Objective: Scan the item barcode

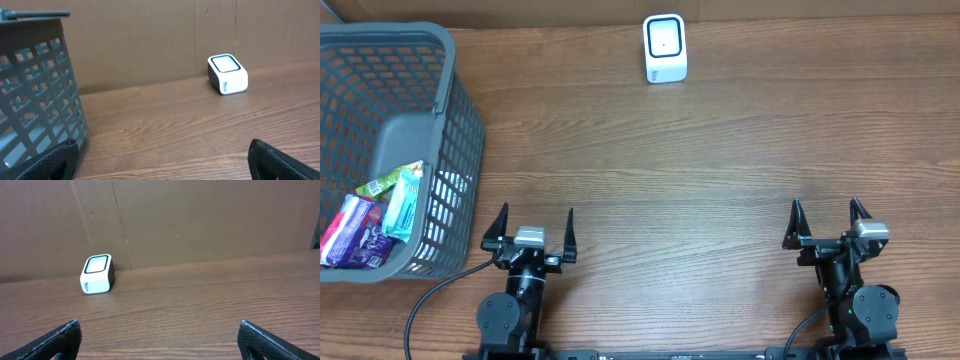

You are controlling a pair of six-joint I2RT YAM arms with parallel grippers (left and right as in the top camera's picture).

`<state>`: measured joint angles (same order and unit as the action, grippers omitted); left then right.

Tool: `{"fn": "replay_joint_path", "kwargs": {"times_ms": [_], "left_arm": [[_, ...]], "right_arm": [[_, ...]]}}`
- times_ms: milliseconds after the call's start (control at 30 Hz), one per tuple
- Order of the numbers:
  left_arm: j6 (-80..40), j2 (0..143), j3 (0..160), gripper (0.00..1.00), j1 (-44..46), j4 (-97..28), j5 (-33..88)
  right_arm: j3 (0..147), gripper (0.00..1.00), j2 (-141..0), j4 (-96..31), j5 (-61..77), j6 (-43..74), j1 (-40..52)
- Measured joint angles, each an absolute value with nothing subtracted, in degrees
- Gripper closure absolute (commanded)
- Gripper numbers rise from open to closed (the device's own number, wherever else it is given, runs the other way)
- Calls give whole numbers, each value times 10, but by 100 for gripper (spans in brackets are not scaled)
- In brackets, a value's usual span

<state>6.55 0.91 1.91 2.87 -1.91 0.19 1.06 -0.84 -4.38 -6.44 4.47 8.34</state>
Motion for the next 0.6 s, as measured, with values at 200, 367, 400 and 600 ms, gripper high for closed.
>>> {"fn": "replay_joint_path", "kwargs": {"times_ms": [200, 367, 400, 600], "left_arm": [[63, 12, 31, 0, 29, -20, 2], [61, 52, 66, 0, 29, -21, 2], [61, 65, 77, 0, 29, -21, 2], [61, 191, 180, 0, 29, -50, 8]], "right_arm": [[11, 0, -8, -52, -64, 44, 84], [30, 0, -9, -68, -64, 45, 83], [39, 0, -8, -78, -64, 45, 83], [107, 0, -8, -153, -64, 39, 83]]}}
